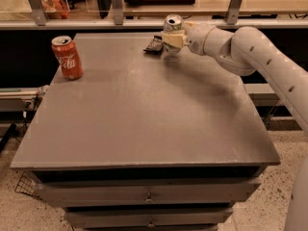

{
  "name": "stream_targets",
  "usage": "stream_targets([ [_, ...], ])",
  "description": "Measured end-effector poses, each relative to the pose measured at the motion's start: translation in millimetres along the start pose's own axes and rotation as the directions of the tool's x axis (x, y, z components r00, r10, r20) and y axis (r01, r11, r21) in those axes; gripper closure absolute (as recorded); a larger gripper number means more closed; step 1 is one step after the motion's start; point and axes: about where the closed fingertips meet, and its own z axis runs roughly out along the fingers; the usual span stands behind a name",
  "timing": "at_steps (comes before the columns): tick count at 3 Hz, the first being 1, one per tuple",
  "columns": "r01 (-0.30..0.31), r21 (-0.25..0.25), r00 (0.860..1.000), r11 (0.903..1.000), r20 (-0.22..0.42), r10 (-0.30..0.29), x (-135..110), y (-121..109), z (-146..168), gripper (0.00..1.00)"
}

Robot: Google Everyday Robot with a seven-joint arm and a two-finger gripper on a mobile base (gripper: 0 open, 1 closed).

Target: Move 7up can near rxbar chocolate

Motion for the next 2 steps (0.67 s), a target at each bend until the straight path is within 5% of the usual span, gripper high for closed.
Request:
stream_targets([
  [2, -0.084, 0.015, 0.996, 0.9963, -0.002, 0.084, 18.2, 3.1, 8.5, 0.13],
])
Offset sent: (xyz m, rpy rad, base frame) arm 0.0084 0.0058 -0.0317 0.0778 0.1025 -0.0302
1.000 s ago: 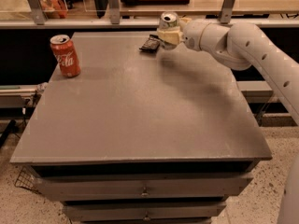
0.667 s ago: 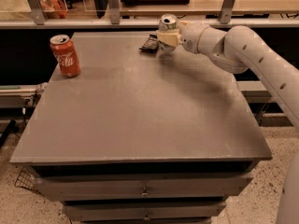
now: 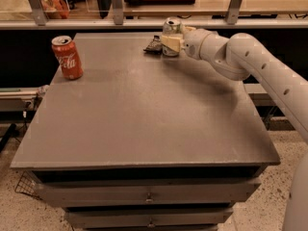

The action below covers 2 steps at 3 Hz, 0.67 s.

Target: Move 7up can near rxbar chocolate

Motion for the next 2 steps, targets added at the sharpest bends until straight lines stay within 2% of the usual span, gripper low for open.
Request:
stream_targets([
  [1, -0.012, -0.009, 1.000, 0.9999, -0.019, 0.012, 1, 1, 6, 0.00],
  [2, 0.008, -0.026, 1.000, 0.9996, -0.003, -0.008, -9, 3, -8, 0.00],
])
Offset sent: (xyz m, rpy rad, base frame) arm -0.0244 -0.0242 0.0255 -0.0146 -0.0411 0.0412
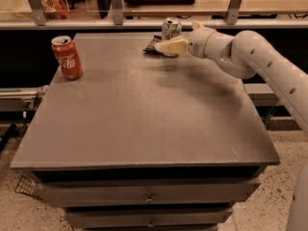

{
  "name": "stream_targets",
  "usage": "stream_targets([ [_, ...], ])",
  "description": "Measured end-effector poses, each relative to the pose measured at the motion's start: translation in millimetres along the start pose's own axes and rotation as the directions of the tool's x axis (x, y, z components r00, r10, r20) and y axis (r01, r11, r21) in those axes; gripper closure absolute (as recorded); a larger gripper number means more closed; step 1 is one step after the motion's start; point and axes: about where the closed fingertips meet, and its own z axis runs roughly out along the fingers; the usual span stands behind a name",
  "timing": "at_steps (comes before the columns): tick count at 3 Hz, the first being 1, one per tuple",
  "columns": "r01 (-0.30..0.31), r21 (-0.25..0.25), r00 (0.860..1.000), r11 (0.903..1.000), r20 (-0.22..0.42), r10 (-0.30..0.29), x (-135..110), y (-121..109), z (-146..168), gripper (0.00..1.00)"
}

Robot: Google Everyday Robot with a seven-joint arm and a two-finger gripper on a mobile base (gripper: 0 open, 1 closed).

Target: Move 7up can near rxbar chocolate

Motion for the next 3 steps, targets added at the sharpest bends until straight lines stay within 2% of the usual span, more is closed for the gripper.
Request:
stream_targets([
  [1, 0.062, -0.014, 0.998, 0.9980, 0.033, -0.062, -28, -2, -48, 0.00],
  [2, 0.140, 0.015, 0.987, 0.9901, 0.077, -0.140, -67, 2, -120, 0.00],
  [3, 0.147, 0.087, 0.986, 0.9852, 0.066, -0.153, -66, -21, -173, 0.00],
])
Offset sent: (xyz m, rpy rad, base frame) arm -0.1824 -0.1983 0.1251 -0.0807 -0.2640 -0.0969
